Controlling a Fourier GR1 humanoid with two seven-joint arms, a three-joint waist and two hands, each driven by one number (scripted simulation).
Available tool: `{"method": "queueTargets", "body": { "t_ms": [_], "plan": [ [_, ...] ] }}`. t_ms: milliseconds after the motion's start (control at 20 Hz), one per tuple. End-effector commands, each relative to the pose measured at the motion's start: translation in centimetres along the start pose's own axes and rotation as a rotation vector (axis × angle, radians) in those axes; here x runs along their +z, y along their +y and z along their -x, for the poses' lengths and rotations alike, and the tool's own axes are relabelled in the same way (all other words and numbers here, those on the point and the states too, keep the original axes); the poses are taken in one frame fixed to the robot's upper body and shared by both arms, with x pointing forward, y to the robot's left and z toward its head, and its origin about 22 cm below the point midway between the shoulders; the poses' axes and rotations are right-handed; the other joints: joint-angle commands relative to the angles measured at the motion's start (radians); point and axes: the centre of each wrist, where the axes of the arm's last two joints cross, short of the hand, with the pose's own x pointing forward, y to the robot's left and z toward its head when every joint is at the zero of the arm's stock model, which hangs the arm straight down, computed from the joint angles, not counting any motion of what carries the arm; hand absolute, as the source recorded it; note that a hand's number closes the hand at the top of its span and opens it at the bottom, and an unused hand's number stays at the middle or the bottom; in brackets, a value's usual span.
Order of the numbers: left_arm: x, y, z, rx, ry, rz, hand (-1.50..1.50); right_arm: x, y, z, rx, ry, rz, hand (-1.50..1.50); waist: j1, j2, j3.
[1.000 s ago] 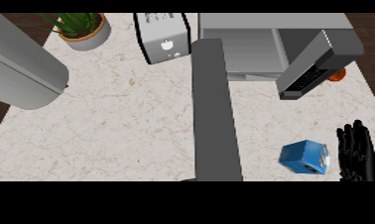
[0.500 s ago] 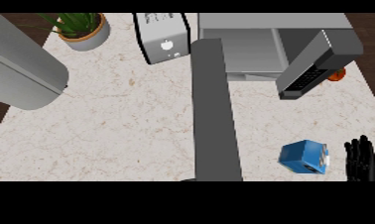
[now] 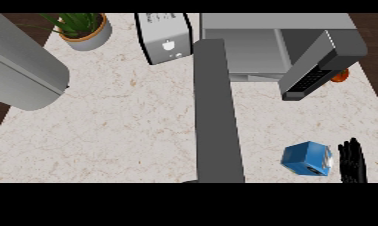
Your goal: Pick up the milk, place it into the microwave and close the microwave
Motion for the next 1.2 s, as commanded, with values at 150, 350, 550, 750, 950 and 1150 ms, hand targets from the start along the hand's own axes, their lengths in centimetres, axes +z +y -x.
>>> {"method": "queueTargets", "body": {
  "t_ms": [150, 350, 550, 750, 950, 1150],
  "plan": [
    [1.3, -1.2, -1.2, -0.002, -0.012, 0.01, -1.5, 0.4, -2.1, 4.1, 0.006, -0.018, 0.024, -1.5, 0.004, 0.0, 0.001],
    [1.8, -0.7, -0.6, -0.013, -0.011, -0.006, -1.5, -1.8, 0.5, 4.6, 0.048, 0.006, 0.014, -1.5, 0.004, 0.0, 0.0],
    [1.5, -0.5, 0.0, 0.009, 0.009, -0.005, -1.5, 0.2, 0.0, 6.8, 0.064, -0.005, -0.003, -1.5, 0.001, 0.0, 0.0],
    [0.8, 0.4, -0.3, 0.007, 0.015, -0.001, -1.5, -2.9, -0.5, 7.2, 0.044, -0.014, -0.008, -1.5, 0.002, 0.0, 0.0],
    [0.7, 1.4, -0.9, -0.013, 0.006, 0.001, -1.5, -4.0, 0.9, 8.1, -0.014, -0.037, -0.054, 1.5, 0.004, 0.0, 0.0],
    [0.4, 1.5, 0.0, -0.007, 0.008, 0.006, -1.5, -3.9, 1.3, 8.5, 0.112, -0.159, -0.073, 1.5, 0.003, 0.001, 0.0]
  ]
}}
